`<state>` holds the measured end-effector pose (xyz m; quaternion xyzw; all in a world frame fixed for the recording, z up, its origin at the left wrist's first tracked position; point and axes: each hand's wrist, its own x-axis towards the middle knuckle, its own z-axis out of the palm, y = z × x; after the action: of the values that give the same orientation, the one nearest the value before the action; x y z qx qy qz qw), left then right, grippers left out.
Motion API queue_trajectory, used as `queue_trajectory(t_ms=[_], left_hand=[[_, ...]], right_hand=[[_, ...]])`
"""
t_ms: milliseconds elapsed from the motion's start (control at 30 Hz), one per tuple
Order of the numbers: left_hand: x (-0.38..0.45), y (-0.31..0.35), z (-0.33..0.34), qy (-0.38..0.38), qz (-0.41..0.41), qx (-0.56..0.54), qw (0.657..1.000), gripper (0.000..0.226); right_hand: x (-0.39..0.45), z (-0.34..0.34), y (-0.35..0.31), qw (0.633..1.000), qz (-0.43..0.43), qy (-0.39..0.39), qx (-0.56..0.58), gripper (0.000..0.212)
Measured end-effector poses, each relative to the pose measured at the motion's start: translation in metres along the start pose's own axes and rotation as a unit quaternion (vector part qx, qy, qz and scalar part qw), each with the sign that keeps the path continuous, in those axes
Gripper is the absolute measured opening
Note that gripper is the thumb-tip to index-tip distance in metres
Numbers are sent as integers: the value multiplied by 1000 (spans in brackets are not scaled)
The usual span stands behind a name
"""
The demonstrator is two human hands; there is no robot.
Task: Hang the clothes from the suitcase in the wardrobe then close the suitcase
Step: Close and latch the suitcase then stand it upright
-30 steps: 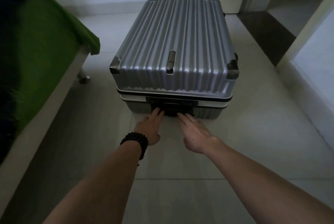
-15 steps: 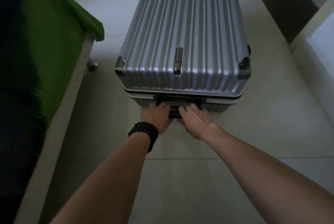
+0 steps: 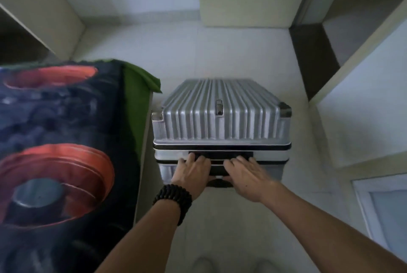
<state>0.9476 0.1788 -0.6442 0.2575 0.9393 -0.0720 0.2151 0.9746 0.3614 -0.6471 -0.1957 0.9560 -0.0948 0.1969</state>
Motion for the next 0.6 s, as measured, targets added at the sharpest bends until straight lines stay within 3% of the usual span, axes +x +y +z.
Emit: queue_trajectory(t_ms=[167,233,367,500,600], left_hand=[[-22,-20,-120,37,-28,-19,999,39],[-22,-21,-136,41,-48,-22,998,41],[-26,-18,-111,0,-64,-18,998,53],[-42,-32,-79,13,-87,-31,996,83],[-34,-40,-78,23,-103,-35,994,90]], right_hand=[[-5,-121,-20,998,10,53,-13,23],[-3,-137,-22,997,27,59,-33,24],[1,-115,-21,994,58,40,-87,60],[-14,-78,-21,991,25,61,-116,43],[-5,-76,-22,992,45,64,-101,42]])
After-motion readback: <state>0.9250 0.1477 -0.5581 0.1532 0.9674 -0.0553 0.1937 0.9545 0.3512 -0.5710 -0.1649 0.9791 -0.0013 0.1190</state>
